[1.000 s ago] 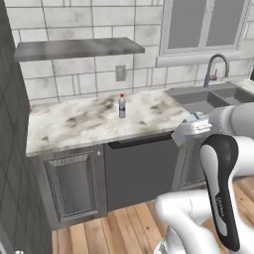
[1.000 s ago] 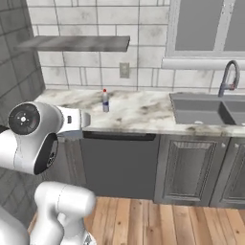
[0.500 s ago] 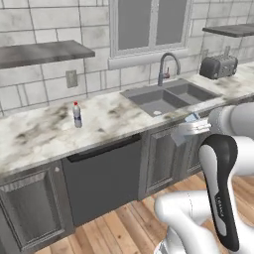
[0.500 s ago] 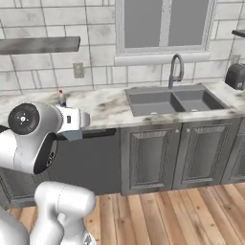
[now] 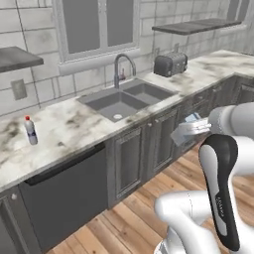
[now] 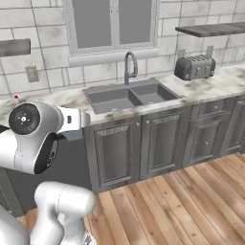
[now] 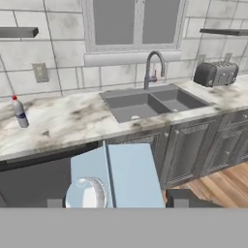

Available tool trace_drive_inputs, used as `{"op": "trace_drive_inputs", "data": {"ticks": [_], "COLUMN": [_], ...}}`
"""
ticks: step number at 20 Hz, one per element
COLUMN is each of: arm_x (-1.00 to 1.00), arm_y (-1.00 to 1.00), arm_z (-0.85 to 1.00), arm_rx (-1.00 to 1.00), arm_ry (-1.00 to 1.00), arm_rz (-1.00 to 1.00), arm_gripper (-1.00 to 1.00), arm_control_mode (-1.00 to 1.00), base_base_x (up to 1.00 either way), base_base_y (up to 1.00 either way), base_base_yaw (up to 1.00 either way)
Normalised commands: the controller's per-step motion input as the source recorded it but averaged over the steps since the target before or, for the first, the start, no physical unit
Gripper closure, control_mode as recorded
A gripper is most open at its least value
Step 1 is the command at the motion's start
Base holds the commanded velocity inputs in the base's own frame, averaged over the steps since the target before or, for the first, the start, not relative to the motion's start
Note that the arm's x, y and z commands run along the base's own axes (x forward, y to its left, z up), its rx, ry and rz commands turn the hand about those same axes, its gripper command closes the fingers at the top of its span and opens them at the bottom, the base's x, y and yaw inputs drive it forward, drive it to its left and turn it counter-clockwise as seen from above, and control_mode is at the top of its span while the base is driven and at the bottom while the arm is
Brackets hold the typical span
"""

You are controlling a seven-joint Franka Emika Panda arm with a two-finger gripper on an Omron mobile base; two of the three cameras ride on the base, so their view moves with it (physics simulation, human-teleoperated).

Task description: Move the drinks to the dining counter.

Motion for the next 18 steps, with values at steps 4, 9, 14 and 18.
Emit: {"op": "trace_drive_inputs", "data": {"ticks": [4, 9, 14, 18], "arm_x": [0.0, 0.0, 0.0, 0.0], "arm_y": [0.0, 0.0, 0.0, 0.0], "arm_z": [0.0, 0.0, 0.0, 0.0], "arm_rx": [0.0, 0.0, 0.0, 0.0], "arm_ry": [0.0, 0.0, 0.0, 0.0], "arm_rz": [0.0, 0.0, 0.0, 0.0], "arm_gripper": [1.0, 1.0, 1.0, 1.0], "arm_control_mode": [1.0, 1.0, 1.0, 1.0], "base_base_x": [-0.08, -0.09, -0.07, -0.04], "base_base_y": [-0.39, -0.39, -0.4, -0.37], "base_base_yaw": [-0.41, -0.4, -0.39, -0.37]}}
